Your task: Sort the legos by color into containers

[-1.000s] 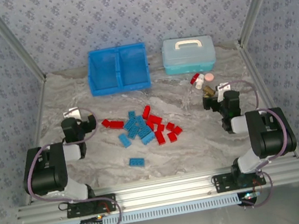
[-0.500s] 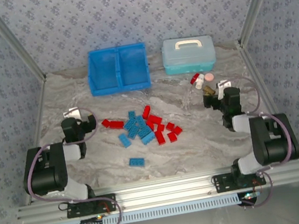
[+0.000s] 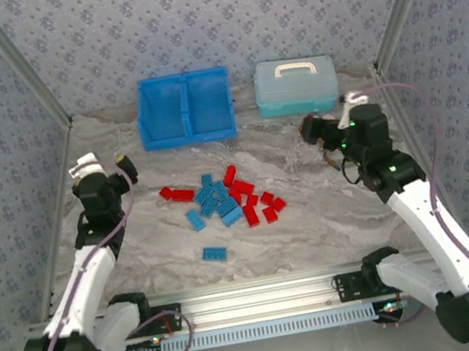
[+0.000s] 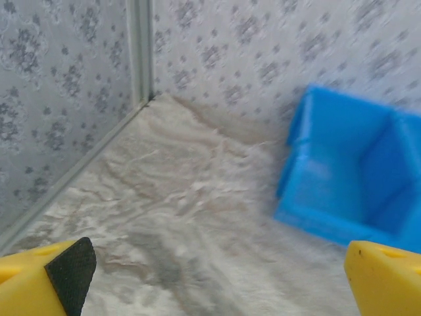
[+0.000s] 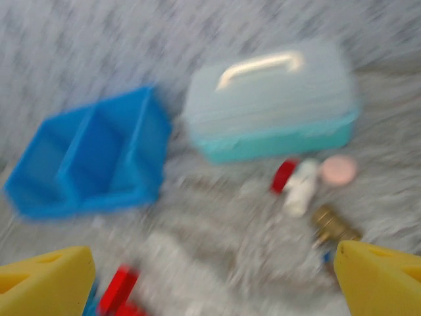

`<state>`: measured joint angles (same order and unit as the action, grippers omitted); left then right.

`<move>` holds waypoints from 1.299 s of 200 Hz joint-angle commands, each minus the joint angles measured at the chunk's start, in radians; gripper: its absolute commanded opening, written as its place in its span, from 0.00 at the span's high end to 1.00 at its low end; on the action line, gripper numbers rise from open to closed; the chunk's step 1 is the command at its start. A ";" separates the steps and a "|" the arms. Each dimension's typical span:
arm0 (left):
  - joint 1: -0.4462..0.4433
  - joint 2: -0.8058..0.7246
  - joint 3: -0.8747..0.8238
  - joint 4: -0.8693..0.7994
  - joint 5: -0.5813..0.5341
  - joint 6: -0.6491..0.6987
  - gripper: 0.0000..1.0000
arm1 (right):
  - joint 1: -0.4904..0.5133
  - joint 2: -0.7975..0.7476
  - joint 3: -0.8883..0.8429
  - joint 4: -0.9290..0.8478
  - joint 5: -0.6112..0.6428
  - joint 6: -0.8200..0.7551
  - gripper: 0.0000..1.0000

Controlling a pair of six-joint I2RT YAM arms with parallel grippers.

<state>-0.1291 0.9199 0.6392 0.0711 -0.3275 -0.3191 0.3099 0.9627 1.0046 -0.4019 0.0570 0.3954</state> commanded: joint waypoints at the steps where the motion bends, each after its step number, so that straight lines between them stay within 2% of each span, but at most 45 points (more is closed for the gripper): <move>1: -0.098 -0.004 0.155 -0.468 0.015 -0.244 0.01 | 0.135 0.109 0.086 -0.314 -0.014 -0.009 0.04; 25: -0.303 0.103 0.330 -0.713 0.021 -0.334 0.01 | 0.264 0.198 0.121 -0.350 -0.013 -0.021 0.04; 44: -0.451 0.189 0.408 -0.848 -0.005 -0.408 0.01 | 0.303 0.229 0.117 -0.333 -0.005 -0.018 0.04; 55: -0.506 0.226 0.425 -0.887 -0.024 -0.461 0.01 | 0.306 0.235 0.111 -0.326 -0.002 -0.012 0.04; 67: -0.525 0.251 0.420 -0.916 -0.027 -0.525 0.01 | 0.308 0.234 0.105 -0.317 -0.005 -0.012 0.04; 86: -0.502 0.255 0.335 -0.874 -0.071 -0.606 0.01 | 0.308 0.227 0.094 -0.312 -0.012 -0.015 0.04; 117: -0.338 0.289 0.208 -0.682 0.074 -0.567 0.08 | 0.307 0.210 0.076 -0.319 -0.006 -0.028 0.03; 155: -0.266 0.447 0.241 -0.578 0.124 -0.566 0.10 | 0.309 0.213 0.049 -0.299 -0.008 -0.017 0.03; 181: -0.241 0.567 0.288 -0.526 0.088 -0.611 0.15 | 0.312 0.235 0.055 -0.288 -0.006 -0.009 0.03; 217: -0.217 0.697 0.361 -0.472 0.092 -0.597 0.25 | 0.317 0.247 0.064 -0.295 -0.005 -0.017 0.03; 242: -0.218 0.751 0.391 -0.470 0.107 -0.595 0.25 | 0.317 0.257 0.066 -0.300 -0.002 -0.020 0.04; 260: -0.218 0.767 0.392 -0.467 0.094 -0.600 0.30 | 0.318 0.258 0.064 -0.299 -0.002 -0.017 0.03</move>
<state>-0.3504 1.6653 1.0050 -0.4068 -0.2314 -0.9115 0.6209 1.2102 1.0588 -0.6849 0.0448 0.3805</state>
